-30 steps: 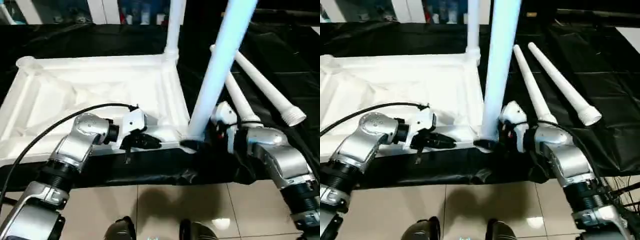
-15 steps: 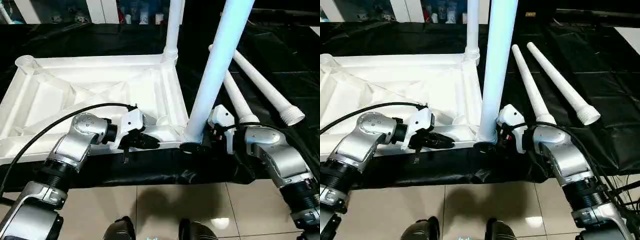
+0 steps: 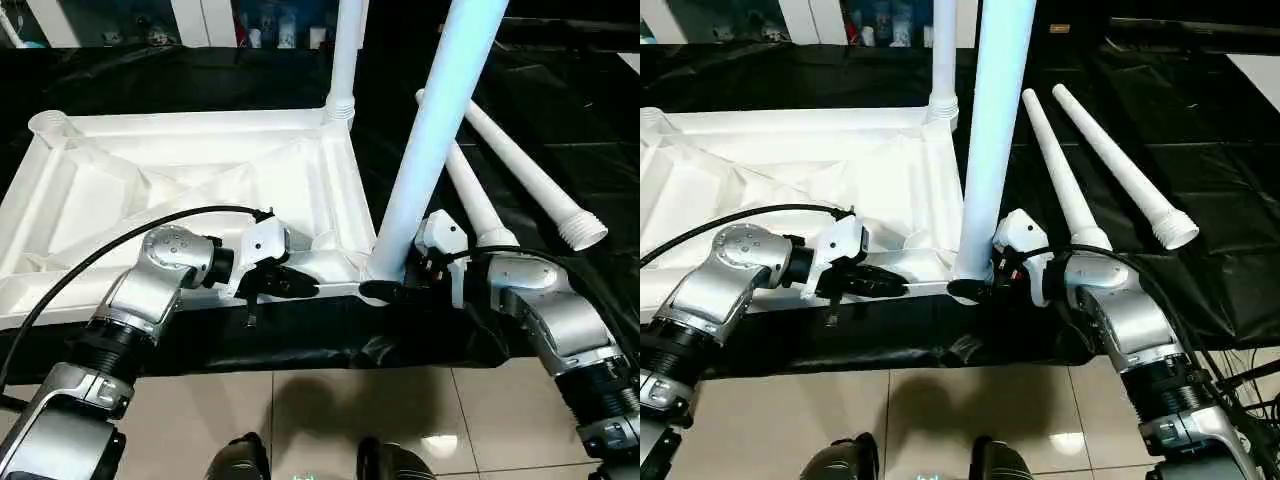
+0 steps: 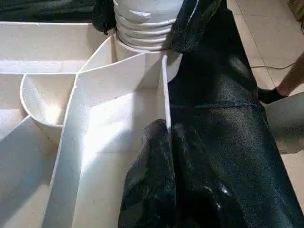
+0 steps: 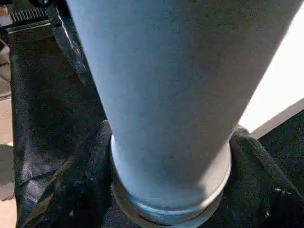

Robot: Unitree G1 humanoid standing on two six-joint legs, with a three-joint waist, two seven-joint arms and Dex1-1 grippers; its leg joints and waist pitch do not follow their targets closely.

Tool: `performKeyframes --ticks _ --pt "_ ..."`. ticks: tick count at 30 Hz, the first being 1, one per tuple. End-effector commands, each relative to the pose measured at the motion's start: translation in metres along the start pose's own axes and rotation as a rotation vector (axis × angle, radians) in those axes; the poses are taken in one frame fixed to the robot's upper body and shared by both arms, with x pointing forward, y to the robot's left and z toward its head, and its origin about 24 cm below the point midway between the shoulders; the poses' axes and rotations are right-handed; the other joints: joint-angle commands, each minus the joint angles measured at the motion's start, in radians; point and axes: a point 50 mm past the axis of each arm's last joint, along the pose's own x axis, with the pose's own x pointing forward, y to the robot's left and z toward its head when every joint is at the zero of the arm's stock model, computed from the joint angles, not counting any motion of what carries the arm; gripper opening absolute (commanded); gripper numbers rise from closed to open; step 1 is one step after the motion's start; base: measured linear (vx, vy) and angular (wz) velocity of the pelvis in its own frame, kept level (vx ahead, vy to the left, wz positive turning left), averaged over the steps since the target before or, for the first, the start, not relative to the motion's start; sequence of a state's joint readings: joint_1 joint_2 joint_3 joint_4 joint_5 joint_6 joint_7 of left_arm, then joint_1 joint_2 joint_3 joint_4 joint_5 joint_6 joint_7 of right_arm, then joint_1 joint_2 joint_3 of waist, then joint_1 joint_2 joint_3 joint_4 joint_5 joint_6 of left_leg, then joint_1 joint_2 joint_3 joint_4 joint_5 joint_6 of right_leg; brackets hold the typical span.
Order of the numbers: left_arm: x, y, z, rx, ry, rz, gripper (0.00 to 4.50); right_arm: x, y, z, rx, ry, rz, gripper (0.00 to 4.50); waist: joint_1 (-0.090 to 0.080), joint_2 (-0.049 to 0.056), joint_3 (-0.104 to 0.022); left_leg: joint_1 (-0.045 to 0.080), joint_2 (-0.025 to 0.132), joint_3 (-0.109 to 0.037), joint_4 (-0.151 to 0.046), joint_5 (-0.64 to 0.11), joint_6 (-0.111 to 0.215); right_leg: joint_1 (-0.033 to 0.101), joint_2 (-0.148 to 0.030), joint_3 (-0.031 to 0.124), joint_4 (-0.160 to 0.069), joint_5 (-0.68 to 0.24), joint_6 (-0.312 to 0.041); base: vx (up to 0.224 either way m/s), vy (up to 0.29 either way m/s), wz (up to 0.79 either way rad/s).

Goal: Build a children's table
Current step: Rotate leg to tighten

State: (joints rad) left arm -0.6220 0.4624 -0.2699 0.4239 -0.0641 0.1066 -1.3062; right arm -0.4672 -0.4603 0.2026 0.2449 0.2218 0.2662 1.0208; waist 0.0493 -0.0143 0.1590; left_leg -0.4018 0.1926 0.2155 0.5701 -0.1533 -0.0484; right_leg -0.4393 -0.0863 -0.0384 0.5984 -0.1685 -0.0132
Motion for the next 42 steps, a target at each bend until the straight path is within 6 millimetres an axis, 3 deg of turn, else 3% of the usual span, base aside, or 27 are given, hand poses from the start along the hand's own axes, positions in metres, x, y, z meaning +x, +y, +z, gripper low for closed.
performKeyframes --ticks 1,7,11,12,16,17,20,21,25,26,29,34,37,39,40,42 --pt "0.007 -0.003 0.01 0.031 -0.045 -0.039 0.0 0.006 0.006 -0.006 0.029 -0.016 0.001 2.75 -0.001 -0.005 -0.075 0.03 0.038 -0.016 -0.055 -0.12 0.119 0.058 -0.049 0.041 -0.047 -0.054 -0.279 0.0 0.0 0.0" --pt "0.018 0.01 0.006 -0.012 -0.036 0.131 0.0 0.02 -0.006 -0.015 0.166 -0.11 -0.289 2.74 -0.011 -0.005 -0.072 0.032 0.036 -0.018 -0.059 -0.161 0.084 0.051 -0.05 0.041 -0.057 -0.127 -0.27 0.0 0.0 0.0" --pt "0.033 0.018 0.007 -0.055 -0.05 0.234 0.0 0.034 -0.01 -0.021 0.307 -0.169 -0.521 2.74 -0.017 -0.007 -0.072 0.03 0.033 -0.021 -0.064 -0.183 0.055 0.054 -0.051 0.041 -0.063 -0.191 -0.239 0.0 0.0 0.0" --pt "0.043 0.021 0.01 -0.058 -0.048 0.276 0.0 0.042 -0.011 -0.026 0.37 -0.169 -0.636 2.74 -0.017 -0.005 -0.07 0.034 0.033 -0.019 -0.064 -0.189 0.051 0.047 -0.052 0.043 -0.068 -0.203 -0.231 0.0 0.0 0.0" --pt "0.057 0.026 0.014 -0.046 -0.036 0.332 0.0 0.053 -0.011 -0.033 0.43 -0.152 -0.765 2.74 -0.02 -0.004 -0.069 0.035 0.033 -0.019 -0.068 -0.215 0.032 0.045 -0.052 0.043 -0.074 -0.243 -0.214 0.0 0.0 0.0" --pt "0.064 0.027 0.018 -0.029 -0.034 0.355 0.0 0.06 -0.011 -0.034 0.437 -0.147 -0.806 2.74 -0.019 -0.008 -0.069 0.033 0.031 -0.022 -0.07 -0.231 0.027 0.051 -0.053 0.041 -0.075 -0.265 -0.203 0.0 0.0 0.0" --pt "0.08 0.029 0.028 0.032 -0.037 0.379 0.0 0.073 -0.012 -0.031 0.45 -0.14 -0.892 2.74 -0.019 -0.004 -0.07 0.043 0.03 -0.022 -0.072 -0.277 0.012 0.039 -0.052 0.042 -0.085 -0.316 -0.182 0.0 0.0 0.0" --pt "0.083 0.029 0.03 0.051 -0.039 0.372 0.0 0.074 -0.013 -0.029 0.441 -0.14 -0.906 2.74 -0.018 -0.005 -0.07 0.042 0.03 -0.023 -0.075 -0.284 0.01 0.042 -0.052 0.041 -0.085 -0.318 -0.175 0.0 0.0 0.0" --pt "0.086 0.027 0.032 0.098 -0.039 0.333 0.0 0.078 -0.011 -0.022 0.435 -0.175 -0.861 2.74 -0.016 -0.004 -0.07 0.037 0.032 -0.025 -0.078 -0.282 0.024 0.046 -0.053 0.041 -0.084 -0.289 -0.168 0.0 0.0 0.0" --pt "0.086 0.026 0.032 0.101 -0.039 0.33 0.0 0.079 -0.011 -0.021 0.431 -0.18 -0.859 3.09 -0.016 -0.005 -0.072 0.036 0.032 -0.025 -0.077 -0.277 0.028 0.047 -0.054 0.041 -0.083 -0.281 -0.171 0.0 0.0 0.0" --pt "0.084 0.024 0.029 0.11 -0.035 0.3 0.0 0.076 -0.011 -0.016 0.415 -0.237 -0.843 3.3 -0.013 -0.001 -0.074 0.035 0.032 -0.023 -0.076 -0.261 0.037 0.048 -0.054 0.041 -0.08 -0.248 -0.182 0.0 0.0 0.0" --pt "0.084 0.023 0.028 0.136 -0.055 0.281 0.0 0.067 -0.017 -0.008 0.342 -0.264 -0.885 3.87 -0.011 -0.004 -0.075 0.034 0.031 -0.021 -0.073 -0.23 0.059 0.051 -0.054 0.041 -0.077 -0.212 -0.203 0.0 0.0 0.0" --pt "0.083 0.023 0.032 0.172 -0.102 0.281 0.0 0.05 -0.018 0.004 0.252 -0.316 -0.885 3.87 -0.006 -0.003 -0.076 0.038 0.032 -0.019 -0.072 -0.222 0.067 0.049 -0.052 0.042 -0.079 -0.204 -0.196 0.0 0.0 0.0" --pt "0.083 0.024 0.035 0.187 -0.122 0.287 0.0 0.041 -0.018 0.007 0.231 -0.328 -0.883 3.87 0.0 -0.006 -0.084 0.036 0.031 -0.018 -0.067 -0.171 0.084 0.057 -0.047 0.041 -0.068 -0.126 -0.203 0.0 0.0 0.0" --pt "0.083 0.025 0.037 0.204 -0.14 0.293 0.0 0.034 -0.016 0.008 0.213 -0.33 -0.881 3.87 0.003 -0.005 -0.092 0.031 0.031 -0.018 -0.062 -0.118 0.103 0.061 -0.046 0.04 -0.056 -0.04 -0.212 0.0 0.0 0.0" --pt "0.082 0.027 0.042 0.224 -0.162 0.326 0.0 0.022 -0.011 0.008 0.191 -0.323 -0.868 3.87 0.006 -0.007 -0.095 0.025 0.033 -0.018 -0.056 -0.065 0.141 0.062 -0.045 0.037 -0.041 0.073 -0.23 0.0 0.0 0.0"
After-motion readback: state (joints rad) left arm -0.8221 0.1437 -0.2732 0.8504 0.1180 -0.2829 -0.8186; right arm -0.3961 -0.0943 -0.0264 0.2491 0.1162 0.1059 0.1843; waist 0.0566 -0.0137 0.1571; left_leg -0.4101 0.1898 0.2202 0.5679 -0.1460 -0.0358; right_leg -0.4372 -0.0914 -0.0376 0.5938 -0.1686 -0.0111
